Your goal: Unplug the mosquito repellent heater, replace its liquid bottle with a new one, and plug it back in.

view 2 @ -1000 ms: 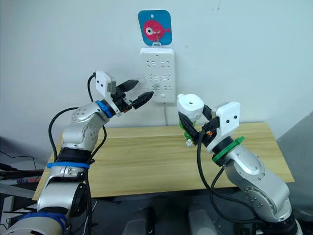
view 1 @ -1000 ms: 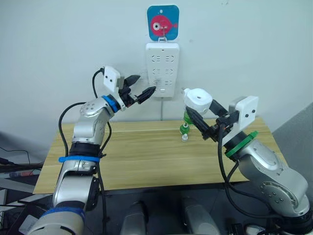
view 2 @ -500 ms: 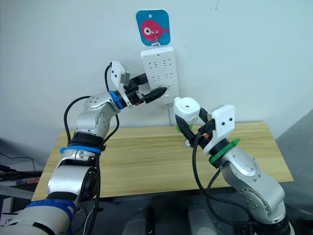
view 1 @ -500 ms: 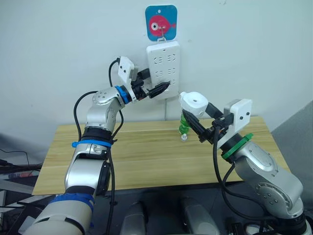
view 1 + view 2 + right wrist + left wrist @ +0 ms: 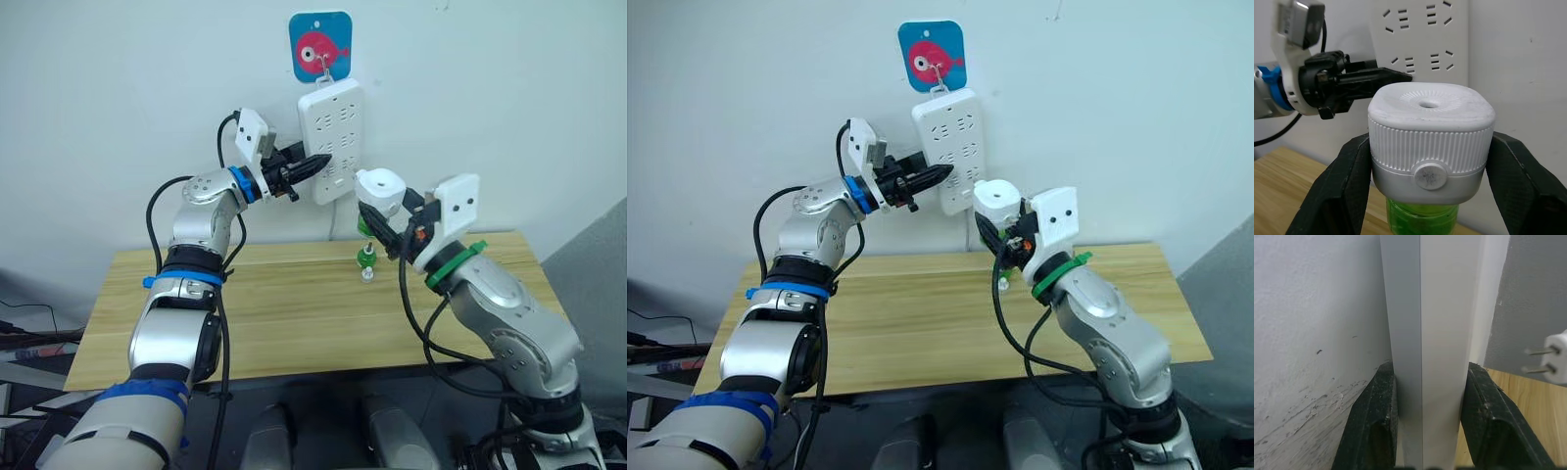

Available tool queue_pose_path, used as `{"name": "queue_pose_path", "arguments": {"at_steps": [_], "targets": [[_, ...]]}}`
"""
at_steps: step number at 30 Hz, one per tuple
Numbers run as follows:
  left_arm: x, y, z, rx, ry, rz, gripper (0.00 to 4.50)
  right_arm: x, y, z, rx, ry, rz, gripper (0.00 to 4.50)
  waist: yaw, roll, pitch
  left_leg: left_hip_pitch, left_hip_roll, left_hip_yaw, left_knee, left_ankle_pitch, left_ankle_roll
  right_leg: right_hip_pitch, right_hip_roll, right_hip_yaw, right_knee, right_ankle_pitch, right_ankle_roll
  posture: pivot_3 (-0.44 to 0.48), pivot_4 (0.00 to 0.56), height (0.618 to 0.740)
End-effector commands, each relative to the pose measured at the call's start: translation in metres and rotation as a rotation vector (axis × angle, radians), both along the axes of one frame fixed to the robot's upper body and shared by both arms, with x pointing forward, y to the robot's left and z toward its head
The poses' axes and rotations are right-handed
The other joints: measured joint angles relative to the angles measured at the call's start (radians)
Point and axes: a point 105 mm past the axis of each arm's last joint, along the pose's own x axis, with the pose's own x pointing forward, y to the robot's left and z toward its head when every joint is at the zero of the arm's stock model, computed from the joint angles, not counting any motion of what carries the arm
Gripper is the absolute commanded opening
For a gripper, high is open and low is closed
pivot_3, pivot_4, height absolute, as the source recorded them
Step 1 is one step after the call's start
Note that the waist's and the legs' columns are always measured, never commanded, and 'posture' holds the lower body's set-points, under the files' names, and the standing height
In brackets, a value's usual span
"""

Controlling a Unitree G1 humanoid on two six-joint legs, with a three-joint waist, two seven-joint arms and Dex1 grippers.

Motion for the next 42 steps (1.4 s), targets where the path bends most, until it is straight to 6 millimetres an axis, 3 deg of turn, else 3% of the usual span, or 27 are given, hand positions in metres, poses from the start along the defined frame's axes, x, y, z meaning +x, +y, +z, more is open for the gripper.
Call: {"name": "queue_pose_path", "arguments": {"at_steps": [1, 10, 33, 42], "targets": [[0.004, 0.007, 0.014, -0.009, -0.027, 0.051, 1.36, 0.008, 0.004, 0.011, -0.004, -0.062, -0.004, 3.01, 0.000, 0.000, 0.000, 0.000, 0.000, 0.000, 0.000, 0.000, 0.000, 0.000, 0.000, 0.000, 0.000, 0.000, 0.000, -0.177, 0.192, 0.740], [0.006, 0.013, 0.012, -0.016, 0.005, 0.071, 1.35, 0.034, 0.002, 0.014, 0.007, -0.103, -0.036, 3.01, 0.000, 0.000, 0.000, 0.000, 0.000, 0.000, 0.000, 0.000, 0.000, 0.000, 0.000, 0.000, 0.000, 0.000, 0.000, -0.162, 0.192, 0.740], [0.007, 0.016, 0.013, -0.051, 0.021, 0.085, 1.35, 0.039, 0.026, 0.005, 0.002, -0.086, 0.035, 3.01, -0.006, 0.000, 0.000, 0.001, 0.000, 0.000, 0.002, 0.000, 0.000, 0.000, 0.000, 0.000, 0.005, 0.000, 0.000, -0.155, 0.194, 0.740], [0.004, 0.015, 0.011, -0.048, 0.023, 0.067, 1.35, 0.043, 0.025, 0.009, 0.031, -0.088, 0.012, 3.01, -0.006, 0.000, 0.000, 0.001, 0.000, 0.000, 0.002, 0.000, 0.000, 0.000, 0.000, 0.000, 0.005, 0.000, 0.000, -0.159, 0.191, 0.740]]}}
